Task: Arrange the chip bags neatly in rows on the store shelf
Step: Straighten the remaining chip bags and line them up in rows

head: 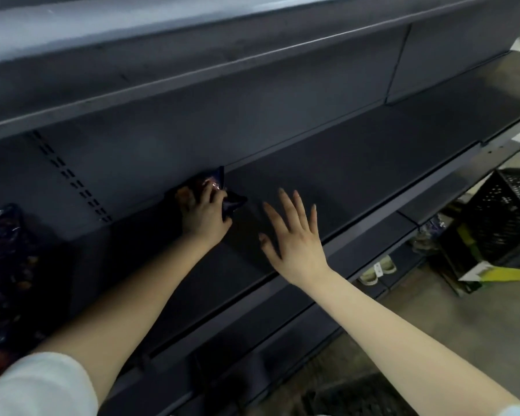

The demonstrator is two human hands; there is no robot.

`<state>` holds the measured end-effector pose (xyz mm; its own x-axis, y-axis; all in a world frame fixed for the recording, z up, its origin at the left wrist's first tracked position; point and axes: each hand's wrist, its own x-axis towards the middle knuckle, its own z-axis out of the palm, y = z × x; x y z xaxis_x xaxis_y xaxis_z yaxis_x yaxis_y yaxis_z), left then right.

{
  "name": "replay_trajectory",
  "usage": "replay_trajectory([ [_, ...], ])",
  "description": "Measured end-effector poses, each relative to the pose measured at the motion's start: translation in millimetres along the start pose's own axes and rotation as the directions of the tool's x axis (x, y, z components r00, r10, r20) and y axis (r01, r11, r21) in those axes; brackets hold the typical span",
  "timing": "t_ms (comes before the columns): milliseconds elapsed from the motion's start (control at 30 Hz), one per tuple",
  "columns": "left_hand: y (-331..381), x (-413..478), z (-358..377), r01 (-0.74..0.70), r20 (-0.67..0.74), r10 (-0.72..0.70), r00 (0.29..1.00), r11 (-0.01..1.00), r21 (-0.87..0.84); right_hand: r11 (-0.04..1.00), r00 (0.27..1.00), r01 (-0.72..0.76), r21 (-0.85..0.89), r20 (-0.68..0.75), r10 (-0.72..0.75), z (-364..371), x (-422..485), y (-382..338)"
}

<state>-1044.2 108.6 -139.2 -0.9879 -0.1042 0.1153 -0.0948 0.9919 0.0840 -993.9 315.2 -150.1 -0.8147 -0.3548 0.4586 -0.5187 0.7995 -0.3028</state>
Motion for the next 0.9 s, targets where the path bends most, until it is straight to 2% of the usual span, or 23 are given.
replay_trajectory([
  [200, 2, -10, -11, -0.012, -0.002, 0.012, 1.0, 0.999, 0.039, 1.0, 0.995, -0.006, -0.016, 0.099, 0.007, 2, 5, -4],
  [333, -3, -35, -21, -0.109, -0.017, 0.111, 0.994, 0.988, 0.113, 0.999, 0.989, 0.013, 0.034, 0.15, -0.018, 1, 13, -13],
  [400, -14, -57, -26, -0.162, -0.014, 0.164, 0.986, 0.984, 0.077, 0.997, 0.984, 0.026, 0.074, 0.173, -0.039, 5, 20, -22],
  [533, -44, -115, -44, -0.287, 0.014, 0.288, 0.957, 0.955, -0.071, 0.95, 0.965, 0.013, 0.311, 0.246, -0.094, 19, 37, -59],
  [600, -57, -145, -50, -0.304, 0.016, 0.306, 0.952, 0.95, -0.066, 0.889, 0.94, -0.016, 0.457, 0.309, -0.142, 26, 42, -88],
  [667, -70, -172, -50, -0.224, 0.033, 0.224, 0.974, 0.974, -0.022, 0.843, 0.909, -0.005, 0.538, 0.353, -0.22, 33, 43, -119],
  [767, -86, -204, -49, -0.01, 0.014, 0.01, 1.0, 1.0, -0.017, 0.807, 0.869, 0.052, 0.588, 0.372, -0.327, 49, 40, -159],
  [833, -89, -218, -48, 0.16, 0.047, -0.156, 0.987, 0.982, -0.1, 0.831, 0.838, 0.118, 0.543, 0.394, -0.377, 64, 39, -178],
  [900, -87, -224, -45, 0.272, 0.104, -0.261, 0.96, 0.955, -0.114, 0.878, 0.805, 0.185, 0.442, 0.445, -0.394, 77, 36, -190],
])
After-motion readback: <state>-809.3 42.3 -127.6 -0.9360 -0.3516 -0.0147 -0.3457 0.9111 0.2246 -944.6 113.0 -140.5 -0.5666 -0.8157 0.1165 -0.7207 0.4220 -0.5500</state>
